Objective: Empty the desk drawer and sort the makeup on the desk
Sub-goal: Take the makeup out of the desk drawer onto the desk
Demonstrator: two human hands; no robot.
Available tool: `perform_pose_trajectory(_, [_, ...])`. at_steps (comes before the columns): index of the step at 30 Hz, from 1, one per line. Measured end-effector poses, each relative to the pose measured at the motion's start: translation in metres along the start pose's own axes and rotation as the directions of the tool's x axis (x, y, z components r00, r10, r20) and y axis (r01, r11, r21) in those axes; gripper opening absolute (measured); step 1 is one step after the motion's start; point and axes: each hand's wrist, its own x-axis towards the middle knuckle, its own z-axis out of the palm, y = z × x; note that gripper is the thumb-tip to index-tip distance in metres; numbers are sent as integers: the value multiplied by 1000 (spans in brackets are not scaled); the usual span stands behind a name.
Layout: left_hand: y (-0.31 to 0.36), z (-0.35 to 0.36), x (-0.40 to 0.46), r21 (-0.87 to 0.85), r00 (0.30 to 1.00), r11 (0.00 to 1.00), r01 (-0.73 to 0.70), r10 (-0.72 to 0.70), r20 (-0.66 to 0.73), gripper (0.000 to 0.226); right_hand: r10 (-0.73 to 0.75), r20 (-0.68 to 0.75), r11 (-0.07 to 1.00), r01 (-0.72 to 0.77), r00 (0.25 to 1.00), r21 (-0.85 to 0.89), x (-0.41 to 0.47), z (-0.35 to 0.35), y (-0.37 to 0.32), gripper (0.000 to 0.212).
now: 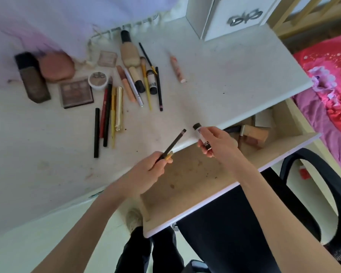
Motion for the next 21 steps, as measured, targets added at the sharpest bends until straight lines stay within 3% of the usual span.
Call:
perform_pose_trajectory(4, [-2,-55,-29,-185,945,982,-22,-40,-324,21,-91,12,995,92,996,-42,4,57,-29,21])
perform_pose_trajectory(8, [-24,-103,-46,2,748,993,116,-86,-658,18,-156,36,976,160,987,-148,16,111,-50,24])
perform_pose_trajectory(12, [-49,-129,-45,120,668,942,313,-128,-733,29,-214,-42,943,195,976,-269,32,150,-62,32])
perform_pose_trajectory(17, [-46,-129,-40,146,658,966,212,-31,-753,48,-330,-92,894,279,939,-351,36,170,-71,32])
perform_pose_trajectory(21, [-50,-124,-36,279,661,934,221,67,-747,47,-386,-54,845,329,921,-421,26,171,-62,36])
